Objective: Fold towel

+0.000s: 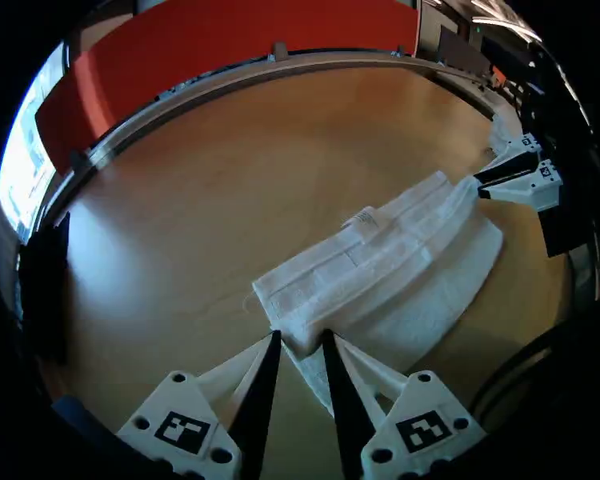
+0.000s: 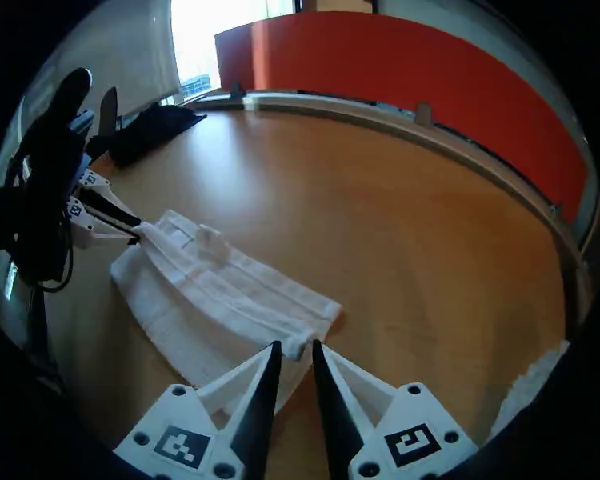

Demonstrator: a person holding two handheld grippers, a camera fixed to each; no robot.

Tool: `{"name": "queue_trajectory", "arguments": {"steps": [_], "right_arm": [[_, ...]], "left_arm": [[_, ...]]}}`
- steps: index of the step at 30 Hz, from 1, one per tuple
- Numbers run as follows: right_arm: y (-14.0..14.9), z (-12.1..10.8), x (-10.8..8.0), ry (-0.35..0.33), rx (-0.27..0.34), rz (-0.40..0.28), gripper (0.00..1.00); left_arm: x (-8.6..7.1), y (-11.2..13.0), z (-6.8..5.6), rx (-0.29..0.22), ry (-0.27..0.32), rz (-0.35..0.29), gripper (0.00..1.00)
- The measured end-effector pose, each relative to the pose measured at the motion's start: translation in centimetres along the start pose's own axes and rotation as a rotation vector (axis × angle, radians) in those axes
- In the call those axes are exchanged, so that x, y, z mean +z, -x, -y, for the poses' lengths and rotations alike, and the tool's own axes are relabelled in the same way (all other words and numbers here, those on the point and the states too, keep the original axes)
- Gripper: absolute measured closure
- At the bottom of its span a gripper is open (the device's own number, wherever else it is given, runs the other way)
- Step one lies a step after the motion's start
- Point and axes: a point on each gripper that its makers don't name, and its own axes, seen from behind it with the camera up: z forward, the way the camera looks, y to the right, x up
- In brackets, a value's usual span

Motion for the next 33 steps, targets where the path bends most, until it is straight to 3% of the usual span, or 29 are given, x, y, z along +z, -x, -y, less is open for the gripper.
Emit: {"name": "queue_trajectory", "arguments": {"steps": [4, 8, 10, 12, 16, 18, 20, 33], "right_arm": [[-0.7, -0.7, 0.3, 0.023, 0.009, -0.011, 0.61], [-1.3, -1.3, 0.4, 0.039, 0.017, -0.019, 0.47], [-1.4, -1.4, 0.3, 0.041, 0.02, -0.023, 0.41], [-1.5, -1.4, 0.2, 0.043, 0.022, -0.026, 0.38], [-1.6, -1.5, 0.0, 0.048, 0.022, -0.028, 0.15], [-1.6, -1.4, 0.0, 0.046, 0.025, -0.029, 0.07], [-1.7, -1.5, -0.1, 0.051, 0.03, -0.033, 0.04], [-1.6, -1.2, -0.2, 0.065, 0.008, -0.037, 0.04]], "left_arm": [[0.0, -0.6, 0.6, -0.013, -0.011, -0.011, 0.61], [-0.2, -1.3, 1.3, -0.025, -0.021, -0.028, 0.5], [-0.4, -1.6, 1.6, -0.026, -0.031, -0.037, 0.34], [-0.5, -1.7, 2.0, -0.023, -0.041, -0.043, 0.25], [-0.9, -1.7, 2.4, -0.018, -0.05, -0.043, 0.06], [-1.1, -1.7, 2.5, -0.019, -0.051, -0.045, 0.06], [-1.2, -1.7, 2.5, -0.025, -0.052, -0.047, 0.06], [-2.1, -1.0, 3.2, -0.013, -0.081, -0.047, 0.05]]}}
